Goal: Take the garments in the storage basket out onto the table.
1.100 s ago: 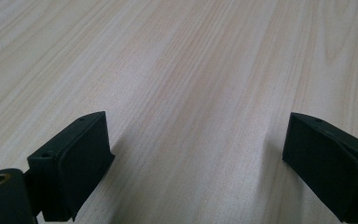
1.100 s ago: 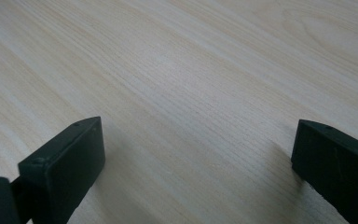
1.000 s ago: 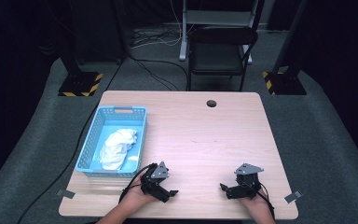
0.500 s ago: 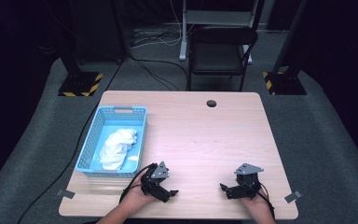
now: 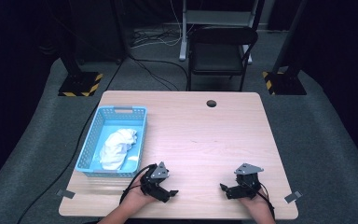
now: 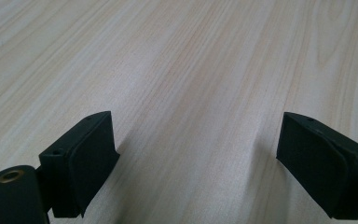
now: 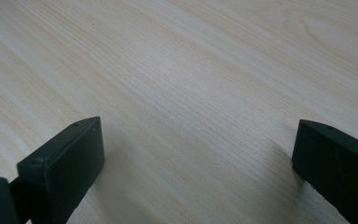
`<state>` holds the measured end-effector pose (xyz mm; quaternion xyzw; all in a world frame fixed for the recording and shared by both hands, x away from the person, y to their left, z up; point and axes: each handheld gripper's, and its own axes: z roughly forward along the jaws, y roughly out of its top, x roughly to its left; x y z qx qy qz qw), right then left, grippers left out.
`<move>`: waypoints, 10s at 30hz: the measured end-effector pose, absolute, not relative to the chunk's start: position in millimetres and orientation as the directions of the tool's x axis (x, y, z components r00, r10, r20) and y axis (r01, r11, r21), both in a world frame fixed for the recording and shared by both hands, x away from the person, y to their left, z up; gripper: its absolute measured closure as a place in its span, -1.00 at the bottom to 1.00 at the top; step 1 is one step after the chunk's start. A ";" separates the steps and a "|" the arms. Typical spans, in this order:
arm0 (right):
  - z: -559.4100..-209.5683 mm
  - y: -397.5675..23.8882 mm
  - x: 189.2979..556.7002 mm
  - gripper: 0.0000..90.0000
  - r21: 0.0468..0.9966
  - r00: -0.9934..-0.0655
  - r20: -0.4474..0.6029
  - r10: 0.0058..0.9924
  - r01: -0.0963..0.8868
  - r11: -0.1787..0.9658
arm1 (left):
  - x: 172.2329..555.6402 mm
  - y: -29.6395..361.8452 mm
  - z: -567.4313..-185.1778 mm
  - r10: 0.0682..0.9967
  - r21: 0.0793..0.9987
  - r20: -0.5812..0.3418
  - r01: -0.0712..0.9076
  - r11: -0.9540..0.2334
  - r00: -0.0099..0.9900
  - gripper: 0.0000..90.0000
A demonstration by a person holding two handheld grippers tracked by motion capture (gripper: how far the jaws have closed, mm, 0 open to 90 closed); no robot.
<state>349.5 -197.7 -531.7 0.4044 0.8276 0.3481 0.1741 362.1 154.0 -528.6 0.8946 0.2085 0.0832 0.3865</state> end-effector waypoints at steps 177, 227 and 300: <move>-531.7 -197.6 349.7 -0.96 0.717 -0.612 -0.007 0.791 0.548 0.430 | 388.1 262.3 -447.8 0.711 0.827 -0.064 0.436 -0.355 0.700 -0.68; -531.7 -197.6 349.7 -0.96 0.717 -0.612 -0.007 0.791 0.548 0.430 | 426.9 291.8 -437.8 0.781 0.795 -0.066 0.505 -0.335 0.621 -0.66; -531.7 -197.6 349.7 -0.96 0.717 -0.612 -0.007 0.791 0.548 0.430 | 483.7 317.2 -466.6 0.861 0.633 -0.073 0.690 -0.350 0.503 -0.74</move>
